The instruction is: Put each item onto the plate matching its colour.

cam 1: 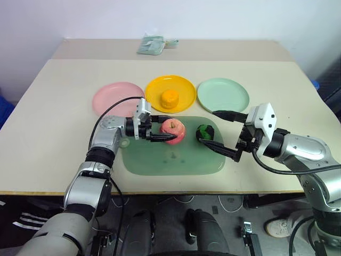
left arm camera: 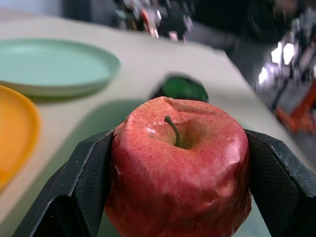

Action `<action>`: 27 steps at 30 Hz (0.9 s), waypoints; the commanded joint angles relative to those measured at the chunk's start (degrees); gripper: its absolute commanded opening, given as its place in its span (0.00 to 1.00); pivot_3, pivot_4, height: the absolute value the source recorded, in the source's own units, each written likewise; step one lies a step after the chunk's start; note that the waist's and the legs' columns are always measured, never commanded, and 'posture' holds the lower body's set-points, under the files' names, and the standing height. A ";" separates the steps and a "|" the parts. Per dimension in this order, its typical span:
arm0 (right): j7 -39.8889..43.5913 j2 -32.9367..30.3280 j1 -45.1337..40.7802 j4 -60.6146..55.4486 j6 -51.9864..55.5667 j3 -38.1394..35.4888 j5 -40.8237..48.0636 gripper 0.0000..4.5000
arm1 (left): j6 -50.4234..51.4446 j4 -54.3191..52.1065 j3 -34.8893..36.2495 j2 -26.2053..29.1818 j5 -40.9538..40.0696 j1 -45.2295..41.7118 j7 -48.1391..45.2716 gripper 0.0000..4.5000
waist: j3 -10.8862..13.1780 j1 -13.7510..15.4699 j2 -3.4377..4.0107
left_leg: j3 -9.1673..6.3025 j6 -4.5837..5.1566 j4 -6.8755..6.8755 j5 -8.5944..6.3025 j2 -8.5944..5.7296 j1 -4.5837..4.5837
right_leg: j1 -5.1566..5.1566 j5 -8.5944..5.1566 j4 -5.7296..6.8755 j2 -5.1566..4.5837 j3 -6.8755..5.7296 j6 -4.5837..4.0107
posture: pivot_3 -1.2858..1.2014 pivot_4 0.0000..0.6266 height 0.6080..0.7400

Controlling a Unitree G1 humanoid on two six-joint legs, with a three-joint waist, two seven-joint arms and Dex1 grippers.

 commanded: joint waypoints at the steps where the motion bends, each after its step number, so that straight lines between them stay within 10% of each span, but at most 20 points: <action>1: -4.69 2.69 -4.21 1.31 -1.19 -1.83 -0.39 1.00 | 3.05 -4.44 8.29 3.56 -7.08 -1.34 4.11 0.82 | 0.00 -0.31 0.00 | 0.01 0.00 0.00 0.00 0.03 0.01 | -0.02 0.01 0.01 0.02 0.00 -0.01 | 0.52 0.24 1.00; 16: -0.47 4.68 -8.47 4.68 -3.16 3.57 -1.93 1.00 | -9.04 0.93 17.66 10.47 -0.36 2.96 42.53 0.82 | -0.01 -0.26 -0.01 | 0.03 -0.02 -0.04 0.01 0.01 -0.01 | 0.02 0.02 -0.01 -0.03 -0.01 0.02 | 0.52 0.24 1.00; 27: 0.46 4.09 -8.12 4.36 -2.36 3.40 -1.73 1.00 | -13.92 2.11 16.23 7.80 1.34 2.31 48.86 0.99 | -0.01 0.33 -0.01 | 0.09 -0.02 -0.04 0.01 0.01 0.02 | 0.02 0.03 0.00 -0.02 -0.01 0.02 | 0.52 0.24 1.00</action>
